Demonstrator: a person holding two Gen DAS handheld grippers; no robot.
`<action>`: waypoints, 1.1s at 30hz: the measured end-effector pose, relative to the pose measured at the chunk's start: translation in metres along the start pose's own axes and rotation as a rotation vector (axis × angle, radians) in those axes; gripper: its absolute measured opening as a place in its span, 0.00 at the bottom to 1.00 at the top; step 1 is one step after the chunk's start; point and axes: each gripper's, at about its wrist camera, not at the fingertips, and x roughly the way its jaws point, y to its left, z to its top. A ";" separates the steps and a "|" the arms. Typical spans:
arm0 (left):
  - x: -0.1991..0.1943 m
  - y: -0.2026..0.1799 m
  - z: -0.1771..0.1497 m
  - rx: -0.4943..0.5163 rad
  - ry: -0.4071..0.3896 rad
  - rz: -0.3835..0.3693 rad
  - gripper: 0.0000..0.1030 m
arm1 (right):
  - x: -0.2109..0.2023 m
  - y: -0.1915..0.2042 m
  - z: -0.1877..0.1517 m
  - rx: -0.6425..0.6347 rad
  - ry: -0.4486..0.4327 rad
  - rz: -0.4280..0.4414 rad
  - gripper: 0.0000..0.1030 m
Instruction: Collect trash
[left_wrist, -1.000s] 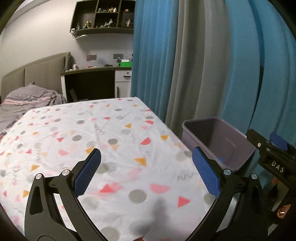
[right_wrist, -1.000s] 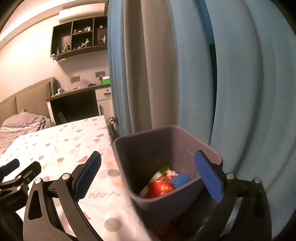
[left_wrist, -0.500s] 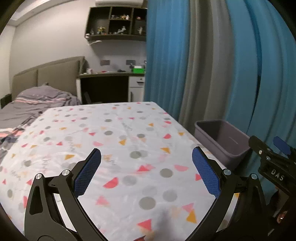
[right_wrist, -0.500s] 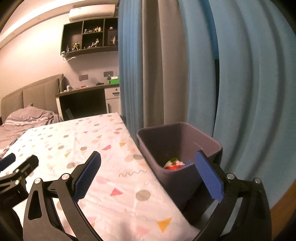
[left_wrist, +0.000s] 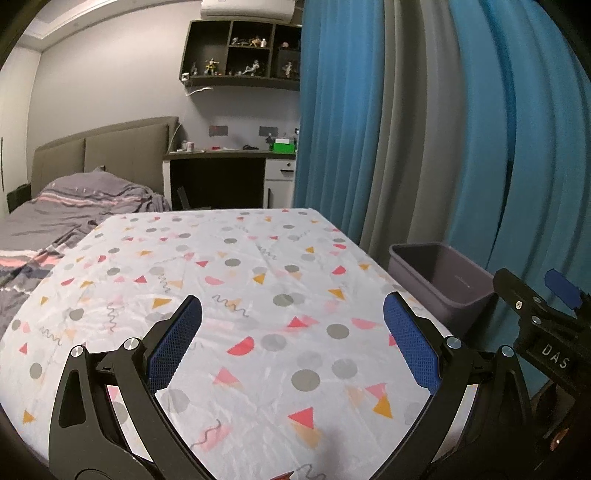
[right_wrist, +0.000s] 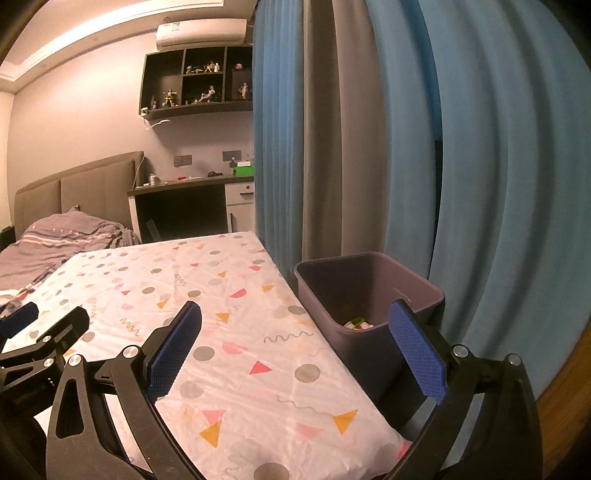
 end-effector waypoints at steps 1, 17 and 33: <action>-0.001 0.000 0.000 -0.002 0.001 0.002 0.94 | -0.001 0.001 0.000 -0.002 -0.001 0.003 0.94; -0.004 0.000 0.003 -0.007 -0.003 0.011 0.94 | -0.002 0.003 -0.001 -0.006 -0.007 0.007 0.94; -0.004 0.001 0.004 -0.011 -0.001 0.009 0.94 | -0.002 0.005 0.000 -0.004 -0.008 0.007 0.94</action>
